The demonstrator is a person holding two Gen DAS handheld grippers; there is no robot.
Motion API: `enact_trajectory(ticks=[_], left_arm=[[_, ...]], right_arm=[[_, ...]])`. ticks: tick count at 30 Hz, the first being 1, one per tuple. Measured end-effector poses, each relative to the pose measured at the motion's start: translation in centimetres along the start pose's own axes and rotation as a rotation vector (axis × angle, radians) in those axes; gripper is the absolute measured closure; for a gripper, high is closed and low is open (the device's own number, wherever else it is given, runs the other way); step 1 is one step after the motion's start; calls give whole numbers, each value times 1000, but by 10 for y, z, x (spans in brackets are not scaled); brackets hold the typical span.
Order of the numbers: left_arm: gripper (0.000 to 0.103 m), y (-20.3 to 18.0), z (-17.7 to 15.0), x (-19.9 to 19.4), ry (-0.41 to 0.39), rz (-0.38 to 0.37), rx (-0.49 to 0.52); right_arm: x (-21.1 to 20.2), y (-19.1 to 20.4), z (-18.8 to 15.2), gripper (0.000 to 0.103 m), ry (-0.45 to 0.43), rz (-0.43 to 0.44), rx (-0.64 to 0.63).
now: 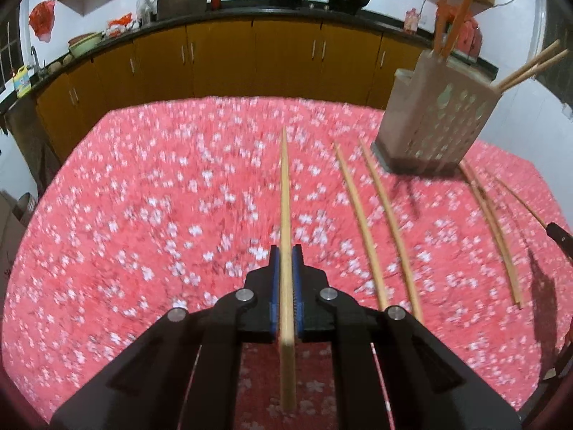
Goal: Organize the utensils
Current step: 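Lift the right tool's chopstick upright over the holder while the left tool lifts its chopstick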
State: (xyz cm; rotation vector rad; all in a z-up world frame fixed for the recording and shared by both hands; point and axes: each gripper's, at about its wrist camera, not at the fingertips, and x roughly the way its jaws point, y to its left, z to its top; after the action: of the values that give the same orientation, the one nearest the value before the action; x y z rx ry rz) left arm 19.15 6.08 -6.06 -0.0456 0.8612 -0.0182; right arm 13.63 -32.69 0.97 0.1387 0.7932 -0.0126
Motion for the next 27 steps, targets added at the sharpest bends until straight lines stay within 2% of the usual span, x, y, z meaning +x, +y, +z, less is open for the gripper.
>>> enact_trajectory(ticks=[11,21,27], left_arm=[[95,-3,31,-58,-141,-25,13],[95,-10,56,-106,-270,-78,21],[95,-18,64,-128,-310,-118,51]], right_arm=[[-42,2,25,95,-146,19,15],[-75,11,43,95,-260,53,5],[-93,24,53,95,-294,131,-18]])
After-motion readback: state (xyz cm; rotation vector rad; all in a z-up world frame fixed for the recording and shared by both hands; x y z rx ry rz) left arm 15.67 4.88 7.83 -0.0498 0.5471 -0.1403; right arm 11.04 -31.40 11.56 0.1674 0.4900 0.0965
